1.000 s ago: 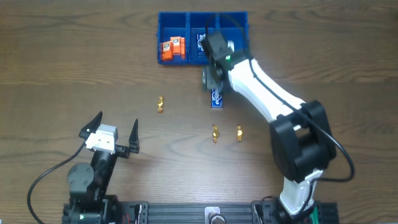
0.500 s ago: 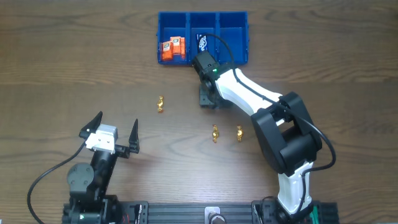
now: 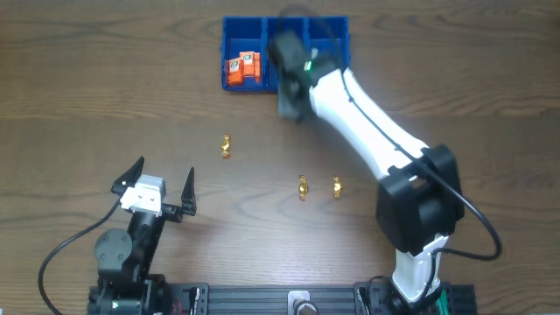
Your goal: Sort Candies Into Trays
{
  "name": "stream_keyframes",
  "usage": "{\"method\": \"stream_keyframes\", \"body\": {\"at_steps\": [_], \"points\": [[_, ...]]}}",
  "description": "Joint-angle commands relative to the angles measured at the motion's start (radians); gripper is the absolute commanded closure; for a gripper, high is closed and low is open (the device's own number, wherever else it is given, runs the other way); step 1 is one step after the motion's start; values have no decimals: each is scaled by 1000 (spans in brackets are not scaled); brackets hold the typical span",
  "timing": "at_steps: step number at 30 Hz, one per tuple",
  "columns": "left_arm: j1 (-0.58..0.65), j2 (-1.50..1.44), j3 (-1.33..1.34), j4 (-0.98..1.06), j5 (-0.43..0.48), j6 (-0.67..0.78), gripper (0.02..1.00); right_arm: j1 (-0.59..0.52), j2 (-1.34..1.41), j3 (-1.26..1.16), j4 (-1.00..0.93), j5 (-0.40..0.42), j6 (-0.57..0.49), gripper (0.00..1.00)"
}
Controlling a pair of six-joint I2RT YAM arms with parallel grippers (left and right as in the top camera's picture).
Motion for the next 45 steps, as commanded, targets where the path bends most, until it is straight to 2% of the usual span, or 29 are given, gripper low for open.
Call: {"method": "stream_keyframes", "body": {"at_steps": [1,5,12,18,23,28,36,39,42,43,45], "points": [[-2,-6,-21,-30,18,17,20,-64,120,410,-124,78,-88,796],[-2,-6,-21,-30,18,17,20,-76,325,623,-97,95,-131,796],[-2,-6,-21,-30,18,17,20,-76,473,624,34,93,-133,792],[-2,-6,-21,-30,18,17,20,-70,487,624,67,84,-129,748],[-2,-6,-21,-30,18,17,20,-70,486,630,69,82,-125,761],[-2,-6,-21,-30,18,17,23,-70,486,685,30,40,-125,792],[-2,-6,-21,-30,18,17,20,-70,486,735,-36,41,-125,779],[-2,-6,-21,-30,18,17,18,-69,486,735,-38,40,-126,652],[-2,-6,-21,-30,18,17,20,-66,486,735,-39,41,-126,424],[-2,-6,-21,-30,18,17,20,-66,486,735,-39,40,-126,305],[-2,-6,-21,-30,18,17,20,-64,486,735,-39,40,-126,240]]}}
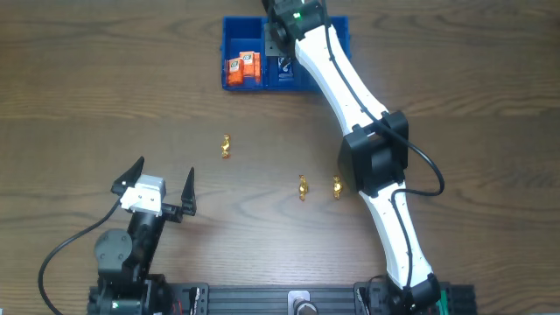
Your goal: Sort Candies Into Trays
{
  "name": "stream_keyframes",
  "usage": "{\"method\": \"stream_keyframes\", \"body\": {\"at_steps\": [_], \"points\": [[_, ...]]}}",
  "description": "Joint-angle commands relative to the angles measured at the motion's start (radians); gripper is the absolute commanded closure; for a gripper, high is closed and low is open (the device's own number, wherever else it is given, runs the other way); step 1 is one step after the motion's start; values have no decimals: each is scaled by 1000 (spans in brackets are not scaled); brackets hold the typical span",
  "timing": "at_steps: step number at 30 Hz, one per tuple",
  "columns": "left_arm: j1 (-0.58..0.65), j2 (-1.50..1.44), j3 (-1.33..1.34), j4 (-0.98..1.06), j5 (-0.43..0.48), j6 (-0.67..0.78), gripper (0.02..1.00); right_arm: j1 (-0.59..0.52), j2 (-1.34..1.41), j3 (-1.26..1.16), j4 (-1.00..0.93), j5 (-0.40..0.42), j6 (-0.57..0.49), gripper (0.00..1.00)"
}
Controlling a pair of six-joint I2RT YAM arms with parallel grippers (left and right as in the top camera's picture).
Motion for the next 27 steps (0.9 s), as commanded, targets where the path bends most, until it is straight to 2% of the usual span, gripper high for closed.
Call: {"method": "stream_keyframes", "body": {"at_steps": [1,5,9,14,20,23,27], "points": [[-2,-6,-21,-30,18,17,20,6,-22,22,-2,6,-2,220],[-2,-6,-21,-30,18,17,23,23,-59,23,-22,6,-2,194],[-2,-6,-21,-30,18,17,20,97,-137,23,-100,5,1,167],[-2,-6,-21,-30,18,17,20,232,-150,10,-243,-26,117,154],[-2,-6,-21,-30,18,17,20,371,-114,-106,-249,-39,252,154],[-2,-6,-21,-30,18,17,20,404,-76,-167,-239,-40,316,154],[-2,-6,-21,-30,18,17,20,409,-27,-210,-215,-76,323,159]]}}
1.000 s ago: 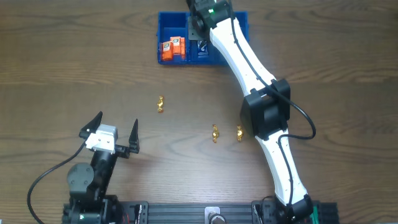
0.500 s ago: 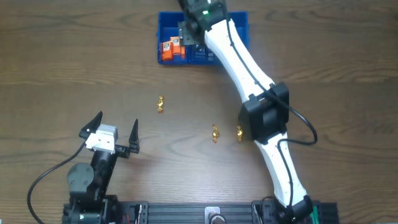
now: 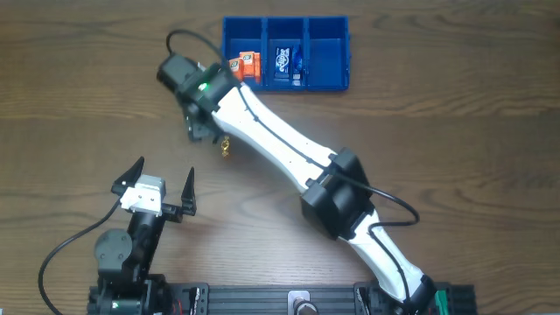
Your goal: Sort Candies Into Trays
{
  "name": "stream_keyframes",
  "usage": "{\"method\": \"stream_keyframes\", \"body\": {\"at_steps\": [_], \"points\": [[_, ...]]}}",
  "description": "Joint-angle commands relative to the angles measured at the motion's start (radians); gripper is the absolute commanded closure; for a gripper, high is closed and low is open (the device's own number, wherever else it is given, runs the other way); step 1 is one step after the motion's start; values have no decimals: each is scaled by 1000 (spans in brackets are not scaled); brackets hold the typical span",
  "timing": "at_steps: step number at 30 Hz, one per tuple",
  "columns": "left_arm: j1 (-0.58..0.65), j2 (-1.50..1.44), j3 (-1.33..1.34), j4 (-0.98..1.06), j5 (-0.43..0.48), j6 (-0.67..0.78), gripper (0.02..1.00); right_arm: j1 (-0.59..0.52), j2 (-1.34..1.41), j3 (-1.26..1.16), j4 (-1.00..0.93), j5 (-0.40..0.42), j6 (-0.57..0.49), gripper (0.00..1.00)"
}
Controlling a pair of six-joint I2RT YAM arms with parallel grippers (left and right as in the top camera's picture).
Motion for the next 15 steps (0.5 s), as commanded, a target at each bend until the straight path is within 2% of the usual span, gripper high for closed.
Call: {"method": "stream_keyframes", "body": {"at_steps": [1,10,15], "points": [[-2,-6,-21,-30,18,17,20,-2,79,-60,30,-26,83,161],[-2,-6,-21,-30,18,17,20,-16,142,-72,84,-39,104,218],[-2,-6,-21,-30,18,17,20,-26,145,-72,95,-36,112,288]]}}
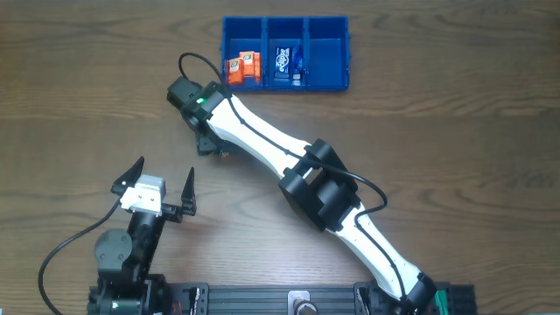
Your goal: Sort Candies Into Trays
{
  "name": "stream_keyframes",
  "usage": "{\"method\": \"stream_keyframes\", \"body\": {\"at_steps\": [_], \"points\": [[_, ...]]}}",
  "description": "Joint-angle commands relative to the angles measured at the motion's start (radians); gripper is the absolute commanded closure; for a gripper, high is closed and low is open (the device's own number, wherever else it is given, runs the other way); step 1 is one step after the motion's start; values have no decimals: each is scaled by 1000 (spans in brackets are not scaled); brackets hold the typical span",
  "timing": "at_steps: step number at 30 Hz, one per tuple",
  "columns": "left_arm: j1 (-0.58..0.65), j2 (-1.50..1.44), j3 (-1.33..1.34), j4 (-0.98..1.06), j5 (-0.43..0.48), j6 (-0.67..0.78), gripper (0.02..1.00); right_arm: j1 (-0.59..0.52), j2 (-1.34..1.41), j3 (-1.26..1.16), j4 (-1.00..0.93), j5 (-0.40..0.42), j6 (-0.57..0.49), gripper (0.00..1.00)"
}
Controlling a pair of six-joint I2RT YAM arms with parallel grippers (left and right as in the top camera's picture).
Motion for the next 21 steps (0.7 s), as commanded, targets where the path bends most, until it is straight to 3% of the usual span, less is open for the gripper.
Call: {"method": "stream_keyframes", "body": {"at_steps": [1,7,15,21], "points": [[-2,-6,-21,-30,18,17,20,-14,28,1,10,7,34,301],[-2,-6,-21,-30,18,17,20,-13,55,1,15,6,43,343],[-2,-6,-21,-30,18,17,20,-13,58,1,19,-3,47,772],[-2,-6,-21,-30,18,17,20,-13,33,3,8,-5,37,842]]}}
